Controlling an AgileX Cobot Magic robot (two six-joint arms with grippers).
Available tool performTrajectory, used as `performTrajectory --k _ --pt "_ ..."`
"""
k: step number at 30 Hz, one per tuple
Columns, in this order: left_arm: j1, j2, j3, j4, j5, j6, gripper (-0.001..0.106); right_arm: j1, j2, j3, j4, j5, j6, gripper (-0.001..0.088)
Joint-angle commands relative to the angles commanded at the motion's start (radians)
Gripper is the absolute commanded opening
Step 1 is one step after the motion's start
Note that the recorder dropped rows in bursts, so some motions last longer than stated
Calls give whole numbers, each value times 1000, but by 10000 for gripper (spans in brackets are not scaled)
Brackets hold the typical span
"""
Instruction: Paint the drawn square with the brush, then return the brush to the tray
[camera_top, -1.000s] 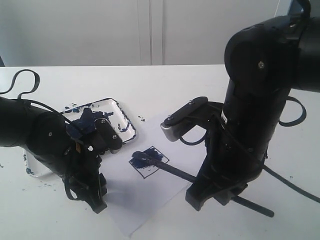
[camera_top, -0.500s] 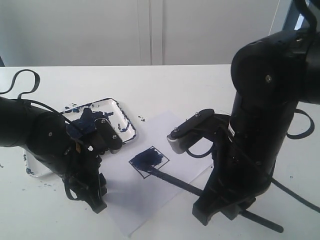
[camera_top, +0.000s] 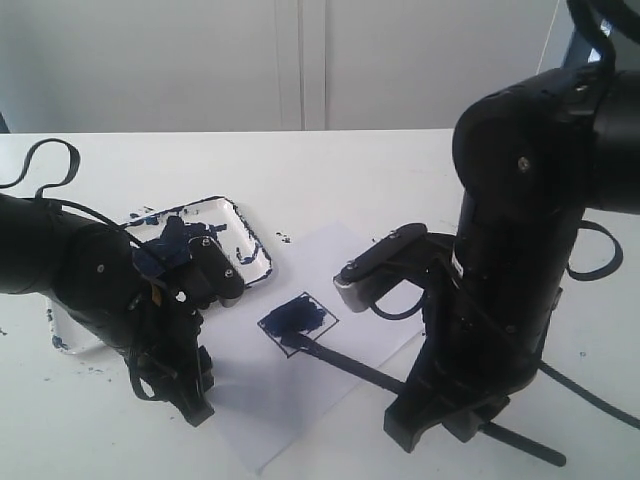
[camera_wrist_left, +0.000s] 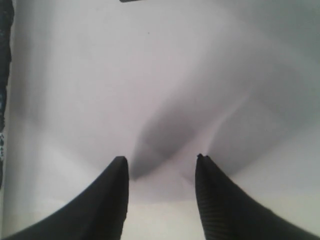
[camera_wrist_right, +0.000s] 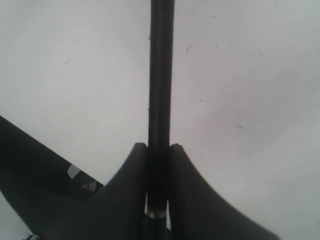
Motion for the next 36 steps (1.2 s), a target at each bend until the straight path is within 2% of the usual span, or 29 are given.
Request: performTrajectory --k 6,14,19,26,36 --pt "0 0 0 0 0 0 479 0 0 0 -11 0 0 0" --pt "0 0 0 0 2 0 479 0 0 0 -113 0 46 0" --pt "0 0 0 0 2 0 479 0 0 0 -117 0 51 0" --pt "0 0 0 0 4 0 479 0 0 0 13 0 16 0" --pt "0 0 0 0 4 0 479 0 0 0 57 0 -2 0"
